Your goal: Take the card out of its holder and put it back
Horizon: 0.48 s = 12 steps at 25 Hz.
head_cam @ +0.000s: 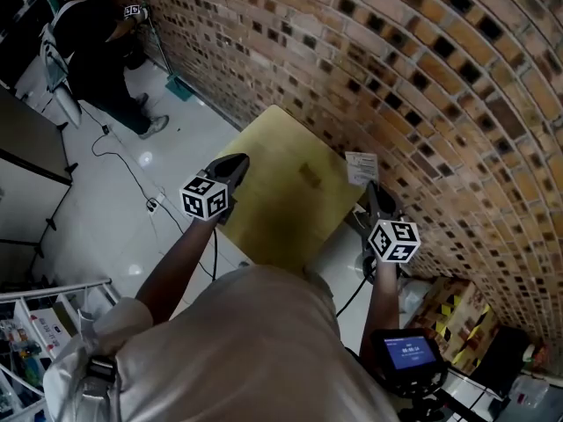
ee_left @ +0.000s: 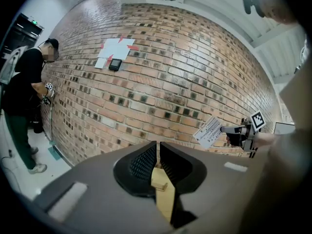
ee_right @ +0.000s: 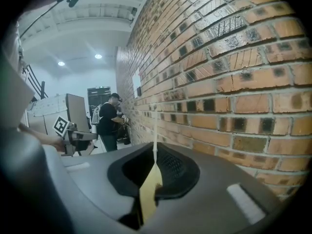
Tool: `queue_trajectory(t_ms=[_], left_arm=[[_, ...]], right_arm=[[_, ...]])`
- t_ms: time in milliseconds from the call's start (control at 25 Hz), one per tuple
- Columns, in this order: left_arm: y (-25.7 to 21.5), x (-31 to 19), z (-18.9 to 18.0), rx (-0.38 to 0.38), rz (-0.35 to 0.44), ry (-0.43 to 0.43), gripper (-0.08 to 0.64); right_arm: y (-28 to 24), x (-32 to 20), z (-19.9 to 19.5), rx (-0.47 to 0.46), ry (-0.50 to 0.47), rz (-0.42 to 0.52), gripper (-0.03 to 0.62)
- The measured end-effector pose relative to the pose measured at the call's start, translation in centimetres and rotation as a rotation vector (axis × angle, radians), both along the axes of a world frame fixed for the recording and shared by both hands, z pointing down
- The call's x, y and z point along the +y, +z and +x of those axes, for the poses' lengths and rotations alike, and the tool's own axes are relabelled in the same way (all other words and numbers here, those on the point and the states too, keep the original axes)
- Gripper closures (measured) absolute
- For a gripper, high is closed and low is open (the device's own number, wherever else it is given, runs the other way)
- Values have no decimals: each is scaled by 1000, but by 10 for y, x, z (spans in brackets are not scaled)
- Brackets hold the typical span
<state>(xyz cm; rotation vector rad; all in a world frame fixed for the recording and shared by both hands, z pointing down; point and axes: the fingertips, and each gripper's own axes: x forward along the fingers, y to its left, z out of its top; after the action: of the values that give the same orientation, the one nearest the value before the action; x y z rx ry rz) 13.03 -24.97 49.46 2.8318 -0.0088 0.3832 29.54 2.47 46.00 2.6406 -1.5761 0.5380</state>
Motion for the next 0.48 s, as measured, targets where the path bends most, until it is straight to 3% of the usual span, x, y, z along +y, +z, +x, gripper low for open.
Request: queue_trajectory(t_ms=[200, 480], left_arm=[[6, 3, -2, -17, 0, 9, 531], [8, 5, 5, -29, -14, 17, 464]], right_arm=[[0, 3, -2, -3, 11, 4, 578], [5, 4, 4, -15, 5, 5, 578]])
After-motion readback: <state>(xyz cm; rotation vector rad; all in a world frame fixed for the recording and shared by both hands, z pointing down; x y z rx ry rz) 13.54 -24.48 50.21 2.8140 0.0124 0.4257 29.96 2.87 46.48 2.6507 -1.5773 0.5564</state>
